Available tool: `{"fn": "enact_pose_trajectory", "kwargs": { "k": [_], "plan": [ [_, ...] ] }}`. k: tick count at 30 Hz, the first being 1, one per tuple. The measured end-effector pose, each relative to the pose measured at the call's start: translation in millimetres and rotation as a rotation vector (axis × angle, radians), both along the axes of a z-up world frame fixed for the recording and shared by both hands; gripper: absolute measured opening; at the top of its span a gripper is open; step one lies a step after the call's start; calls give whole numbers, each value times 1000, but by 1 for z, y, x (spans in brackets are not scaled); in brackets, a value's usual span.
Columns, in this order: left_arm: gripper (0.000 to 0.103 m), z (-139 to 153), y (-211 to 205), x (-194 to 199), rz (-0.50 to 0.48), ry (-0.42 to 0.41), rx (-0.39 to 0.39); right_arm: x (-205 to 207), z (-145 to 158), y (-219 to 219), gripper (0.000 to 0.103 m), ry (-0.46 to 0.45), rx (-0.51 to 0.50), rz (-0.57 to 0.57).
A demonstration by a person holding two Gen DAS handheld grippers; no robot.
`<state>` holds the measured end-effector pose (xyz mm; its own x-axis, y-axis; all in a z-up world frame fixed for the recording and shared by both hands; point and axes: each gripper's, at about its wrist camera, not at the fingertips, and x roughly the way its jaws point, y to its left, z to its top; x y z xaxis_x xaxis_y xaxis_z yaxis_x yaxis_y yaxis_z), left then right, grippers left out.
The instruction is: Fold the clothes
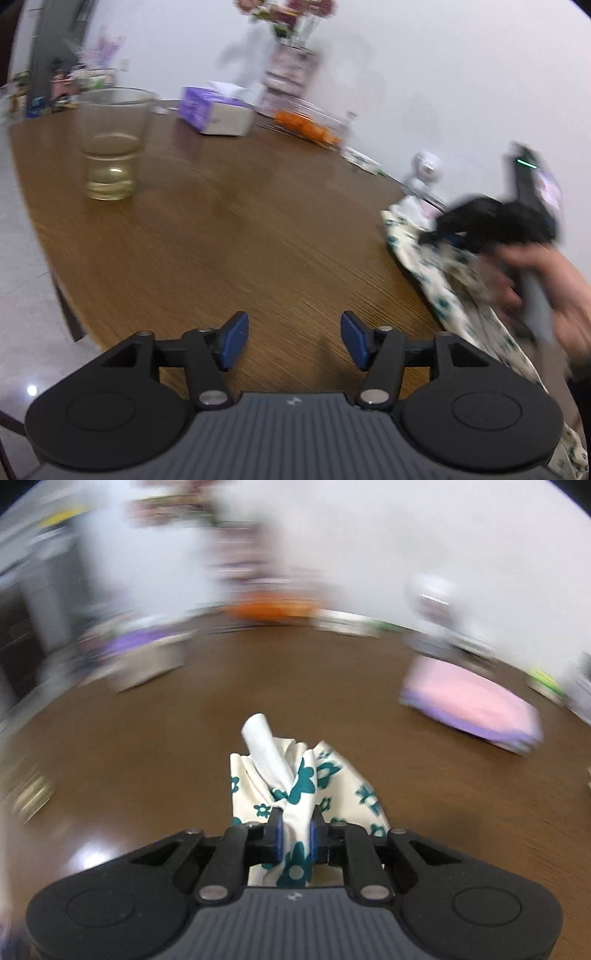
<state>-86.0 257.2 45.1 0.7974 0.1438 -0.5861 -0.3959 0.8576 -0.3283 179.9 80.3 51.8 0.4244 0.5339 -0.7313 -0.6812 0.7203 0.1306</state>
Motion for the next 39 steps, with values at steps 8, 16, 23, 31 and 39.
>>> {"fn": "enact_pose_trajectory", "kwargs": {
  "k": [8, 16, 23, 31, 39],
  "plan": [
    [71, -3, -41, 17, -176, 17, 30, 2, 15, -85, 68, 16, -113, -193],
    [74, -7, -105, 49, -479, 26, -90, -105, 3, -234, 49, 85, -249, -169],
    [75, -11, -153, 43, -541, 32, -24, -188, -32, -270, 31, 127, -102, -393],
    [82, -3, -146, -30, -515, -54, 198, -259, -22, -251, 36, 60, 81, -324],
    [99, -42, -197, -124, -826, -194, 719, -317, -7, -286, 61, -227, 9, -17]
  ]
}}
